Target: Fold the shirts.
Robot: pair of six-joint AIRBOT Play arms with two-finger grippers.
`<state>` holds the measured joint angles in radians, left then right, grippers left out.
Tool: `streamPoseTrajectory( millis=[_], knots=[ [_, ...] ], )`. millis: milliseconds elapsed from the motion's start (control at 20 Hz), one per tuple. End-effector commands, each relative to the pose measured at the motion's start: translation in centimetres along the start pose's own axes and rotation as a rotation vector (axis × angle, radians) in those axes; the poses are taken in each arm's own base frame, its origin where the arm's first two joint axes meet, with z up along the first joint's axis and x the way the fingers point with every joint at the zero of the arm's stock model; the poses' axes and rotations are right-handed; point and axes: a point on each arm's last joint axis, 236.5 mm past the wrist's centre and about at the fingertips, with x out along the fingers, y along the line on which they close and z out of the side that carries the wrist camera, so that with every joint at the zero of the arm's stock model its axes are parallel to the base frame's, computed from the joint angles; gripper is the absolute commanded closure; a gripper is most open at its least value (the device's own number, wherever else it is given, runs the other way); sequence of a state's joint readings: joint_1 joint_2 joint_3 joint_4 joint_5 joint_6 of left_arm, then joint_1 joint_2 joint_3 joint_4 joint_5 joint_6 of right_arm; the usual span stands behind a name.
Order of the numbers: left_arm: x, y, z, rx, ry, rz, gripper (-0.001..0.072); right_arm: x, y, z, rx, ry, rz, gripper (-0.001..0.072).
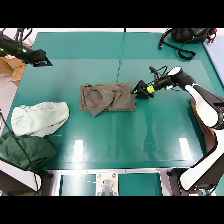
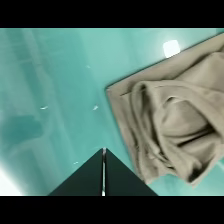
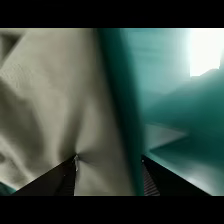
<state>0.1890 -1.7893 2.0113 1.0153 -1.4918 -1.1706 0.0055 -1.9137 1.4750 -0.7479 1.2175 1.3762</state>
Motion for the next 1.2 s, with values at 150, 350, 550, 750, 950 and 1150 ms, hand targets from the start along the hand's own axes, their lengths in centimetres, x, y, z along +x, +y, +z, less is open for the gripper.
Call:
streamPoseTrajectory(
  millis=[150,350,550,750,950,1150],
  knots=[
    [0.0,0.9,0.0,0.026,0.001,0.035,0.0677,4.4,2.8,-1.0,-0.04,0.002,0.072,0.041],
    [0.0,0.8,-0.3,0.026,0.013,0.03,0.0677,3.1,6.8,-0.4,-0.059,-0.007,0.174,0.0695],
    [0.0,0.6,-0.8,0.026,0.032,0.022,0.0677,-7.4,14.2,2.4,-0.228,-0.135,0.266,0.0695],
    [0.0,0.5,-0.7,0.023,0.031,0.019,0.0677,-24.3,16.8,6.0,-0.23,-0.47,0.282,0.0695],
    [0.0,0.2,-0.6,0.017,0.026,0.004,0.0677,-37.5,8.2,7.4,0.048,-0.707,0.261,0.0695],
    [0.0,-0.4,-0.7,-0.012,0.03,-0.019,0.0677,-46.5,-2.1,4.9,0.237,-0.88,0.172,0.0695]
  ],
)
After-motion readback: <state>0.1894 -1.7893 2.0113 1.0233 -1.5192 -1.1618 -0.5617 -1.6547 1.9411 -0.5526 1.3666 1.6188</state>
